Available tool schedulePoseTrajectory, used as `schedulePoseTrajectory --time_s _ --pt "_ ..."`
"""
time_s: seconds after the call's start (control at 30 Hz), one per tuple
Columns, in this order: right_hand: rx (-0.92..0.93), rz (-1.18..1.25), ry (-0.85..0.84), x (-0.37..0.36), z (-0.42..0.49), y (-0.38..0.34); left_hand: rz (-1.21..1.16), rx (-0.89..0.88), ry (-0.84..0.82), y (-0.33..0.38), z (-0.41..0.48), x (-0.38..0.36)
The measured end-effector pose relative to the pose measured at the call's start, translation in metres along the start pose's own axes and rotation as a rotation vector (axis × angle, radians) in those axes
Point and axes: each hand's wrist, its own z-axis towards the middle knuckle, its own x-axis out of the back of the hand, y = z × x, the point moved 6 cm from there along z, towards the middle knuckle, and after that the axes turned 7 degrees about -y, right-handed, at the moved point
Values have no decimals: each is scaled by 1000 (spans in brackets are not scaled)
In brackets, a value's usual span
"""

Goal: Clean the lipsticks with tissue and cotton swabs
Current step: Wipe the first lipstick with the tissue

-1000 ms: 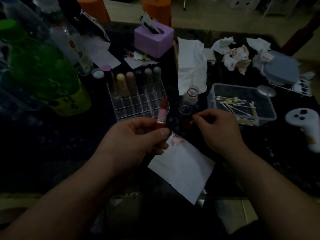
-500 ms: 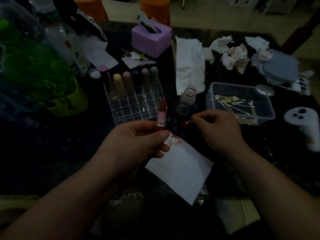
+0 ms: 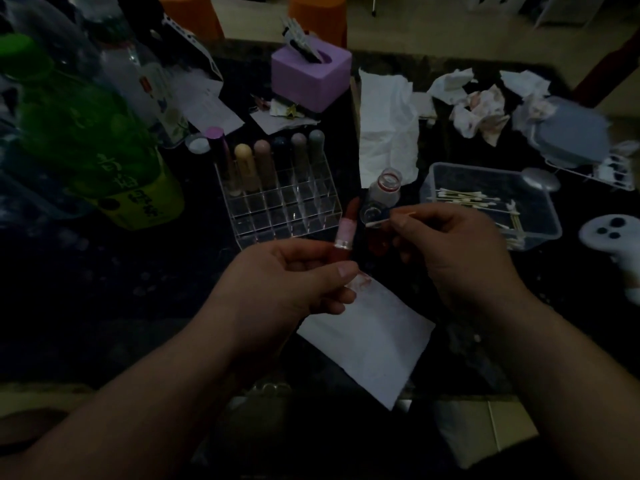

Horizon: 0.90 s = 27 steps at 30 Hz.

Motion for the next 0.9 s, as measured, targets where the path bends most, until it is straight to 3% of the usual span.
schedulePoseTrajectory --time_s 0.17,0.43,0.9 --pt "131 184 9 6 -20 -31 -63 -4 -9 0 1 -4" --pt "331 133 -27 -6 -57 -63 -145 20 -104 -2 0 -15" --pt "372 60 -32 -13 -57 -66 -267 13 -206 -3 0 -21"
